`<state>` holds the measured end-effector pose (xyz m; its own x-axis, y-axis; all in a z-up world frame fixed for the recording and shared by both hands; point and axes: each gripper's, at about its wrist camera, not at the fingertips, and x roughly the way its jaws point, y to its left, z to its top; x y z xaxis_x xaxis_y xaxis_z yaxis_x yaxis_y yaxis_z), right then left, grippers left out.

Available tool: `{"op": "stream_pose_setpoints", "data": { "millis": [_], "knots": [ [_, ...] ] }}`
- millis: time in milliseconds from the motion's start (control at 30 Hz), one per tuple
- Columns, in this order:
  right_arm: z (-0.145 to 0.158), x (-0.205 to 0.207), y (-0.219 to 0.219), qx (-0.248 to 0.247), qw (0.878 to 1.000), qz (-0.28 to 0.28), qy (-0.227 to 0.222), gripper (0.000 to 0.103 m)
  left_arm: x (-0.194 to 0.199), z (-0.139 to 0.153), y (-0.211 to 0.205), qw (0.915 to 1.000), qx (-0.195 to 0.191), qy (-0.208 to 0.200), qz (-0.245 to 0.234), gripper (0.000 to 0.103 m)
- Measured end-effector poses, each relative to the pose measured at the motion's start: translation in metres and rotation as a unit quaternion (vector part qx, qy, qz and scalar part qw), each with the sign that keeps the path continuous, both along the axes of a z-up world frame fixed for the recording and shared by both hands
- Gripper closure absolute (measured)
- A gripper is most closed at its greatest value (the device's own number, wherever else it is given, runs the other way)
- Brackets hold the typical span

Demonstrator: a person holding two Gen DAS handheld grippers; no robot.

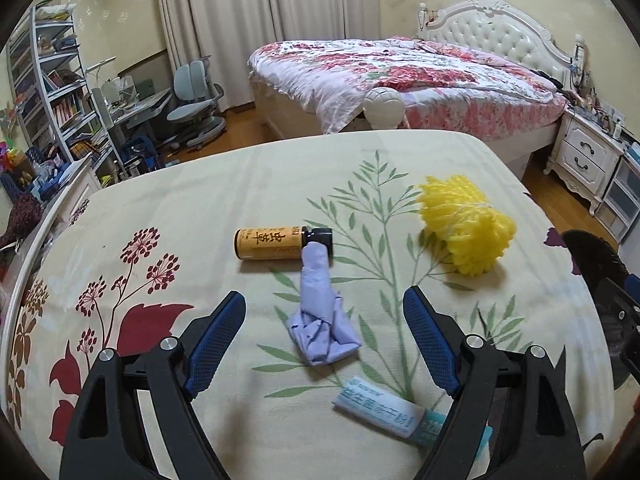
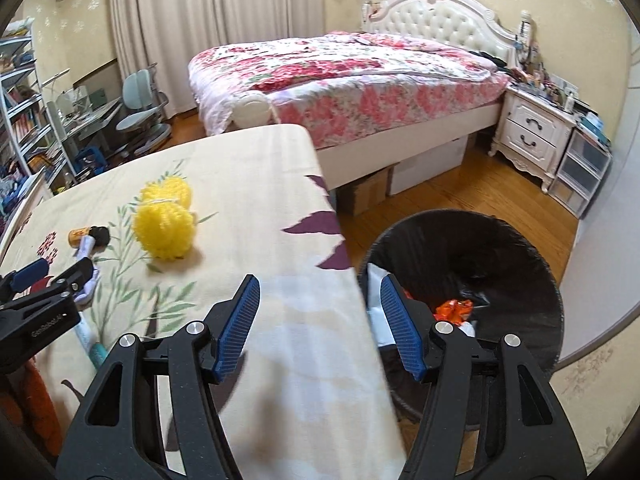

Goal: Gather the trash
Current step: 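Grasp the lavender cloth with the left tool while the right tool grasps the yellow mesh sponge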

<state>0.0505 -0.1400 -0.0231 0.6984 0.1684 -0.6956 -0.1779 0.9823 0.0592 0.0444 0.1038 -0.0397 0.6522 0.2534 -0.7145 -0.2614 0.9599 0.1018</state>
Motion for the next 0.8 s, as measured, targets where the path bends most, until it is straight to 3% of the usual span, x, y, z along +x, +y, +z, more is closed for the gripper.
{"op": "stream_pose_setpoints", "data": {
  "millis": [167,233,333,800],
  "knots": [
    [0.003,-0.002,0.025,-0.004,1.0,0.022,-0.003,0.042,0.006,-0.01,0.013,0.9995,-0.019,0.024,-0.004,0.044],
    [0.004,-0.002,0.033,-0.007,1.0,0.029,-0.003,0.042,0.007,-0.015,0.016,0.999,-0.024,0.035,-0.01,0.06],
    [0.004,-0.003,0.043,-0.01,0.999,0.039,-0.002,0.042,0.005,-0.017,0.017,0.9988,-0.028,0.033,-0.02,0.066],
    [0.0,0.006,0.095,-0.016,0.996,0.086,0.006,0.042,-0.015,-0.004,0.045,0.9993,-0.036,0.008,-0.009,0.07]
  ]
}}
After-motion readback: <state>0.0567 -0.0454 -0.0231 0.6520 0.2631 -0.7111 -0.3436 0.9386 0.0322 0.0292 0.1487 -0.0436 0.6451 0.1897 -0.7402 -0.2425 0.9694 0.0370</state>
